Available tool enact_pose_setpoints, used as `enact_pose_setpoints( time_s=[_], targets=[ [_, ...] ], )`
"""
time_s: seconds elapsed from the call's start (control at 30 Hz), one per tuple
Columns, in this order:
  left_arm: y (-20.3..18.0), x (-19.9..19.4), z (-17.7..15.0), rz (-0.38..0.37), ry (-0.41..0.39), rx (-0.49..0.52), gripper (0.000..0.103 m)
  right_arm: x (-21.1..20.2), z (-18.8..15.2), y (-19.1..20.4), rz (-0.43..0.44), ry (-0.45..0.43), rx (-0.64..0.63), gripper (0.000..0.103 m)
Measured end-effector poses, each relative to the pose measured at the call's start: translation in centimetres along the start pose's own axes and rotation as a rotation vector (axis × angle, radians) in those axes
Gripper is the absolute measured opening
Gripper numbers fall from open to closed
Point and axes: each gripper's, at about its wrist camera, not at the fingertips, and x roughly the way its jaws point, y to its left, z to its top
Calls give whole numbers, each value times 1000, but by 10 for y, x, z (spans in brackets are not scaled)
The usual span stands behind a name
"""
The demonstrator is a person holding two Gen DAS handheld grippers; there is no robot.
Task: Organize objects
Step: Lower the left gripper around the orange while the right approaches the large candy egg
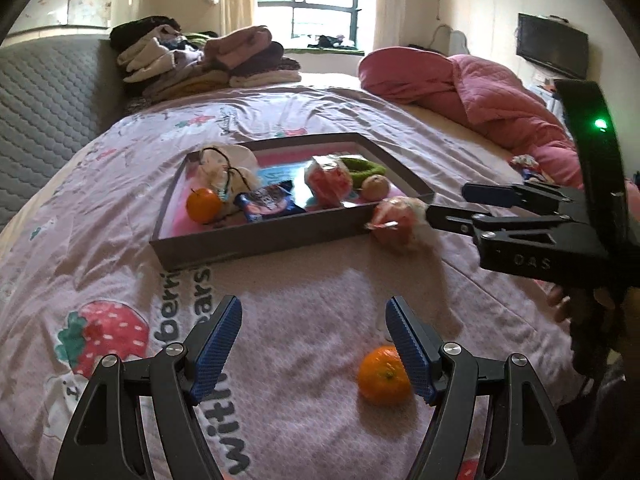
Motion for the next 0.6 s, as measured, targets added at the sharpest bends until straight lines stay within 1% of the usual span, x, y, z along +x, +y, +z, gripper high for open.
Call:
enact_pose_setpoints(
  time_s=[0.07, 0.17, 0.3, 0.6],
  targets=[
    [-4, 0, -5, -24, 4, 13, 76, 1, -3, 0, 3, -2, -8, 60],
    [-13, 0, -14, -67, 8, 62, 76, 5, -8, -1, 2, 9, -21, 60],
    [-16, 0, -23, -96, 18, 84, 76, 7, -12, -2, 6, 17, -29, 60],
    [-19, 9, -36, -113, 60, 115, 76, 16, -15, -2, 5, 47, -29, 61]
  ],
)
